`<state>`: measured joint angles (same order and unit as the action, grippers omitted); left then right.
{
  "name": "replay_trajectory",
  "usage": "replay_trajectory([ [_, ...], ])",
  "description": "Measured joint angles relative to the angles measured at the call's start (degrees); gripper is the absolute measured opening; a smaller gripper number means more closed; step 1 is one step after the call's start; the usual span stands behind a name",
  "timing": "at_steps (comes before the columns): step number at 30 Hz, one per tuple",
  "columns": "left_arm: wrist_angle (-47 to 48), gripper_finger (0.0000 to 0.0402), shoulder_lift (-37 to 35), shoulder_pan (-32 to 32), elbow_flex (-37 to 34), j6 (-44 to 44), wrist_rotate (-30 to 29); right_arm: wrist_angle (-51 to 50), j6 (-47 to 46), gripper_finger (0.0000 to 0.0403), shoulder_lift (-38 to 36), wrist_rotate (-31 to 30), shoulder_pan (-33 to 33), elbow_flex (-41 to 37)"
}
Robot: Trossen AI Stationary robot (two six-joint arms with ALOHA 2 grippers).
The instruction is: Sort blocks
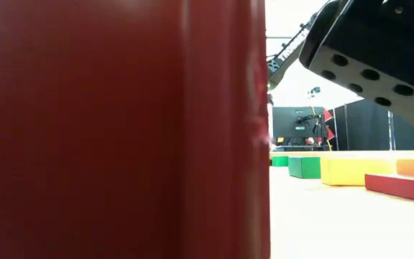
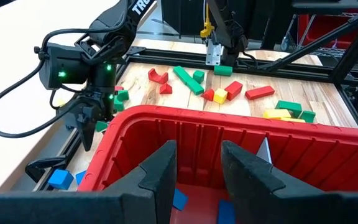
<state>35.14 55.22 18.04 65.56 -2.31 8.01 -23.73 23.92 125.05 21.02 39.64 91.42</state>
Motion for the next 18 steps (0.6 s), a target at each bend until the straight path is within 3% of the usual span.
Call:
replay_trajectory([
  [9, 0.0, 0.0114, 0.0, 0.0, 0.0, -0.1, -0.1, 0.2, 2.3, 0.0218, 0.0, 4.5, 0.0, 0.0],
  [18, 0.0, 0.0114, 0.0, 0.0, 0.0, -0.1, -0.1, 0.0, 7.8, 0.0211, 0.0, 4.7, 0.0, 0.0],
])
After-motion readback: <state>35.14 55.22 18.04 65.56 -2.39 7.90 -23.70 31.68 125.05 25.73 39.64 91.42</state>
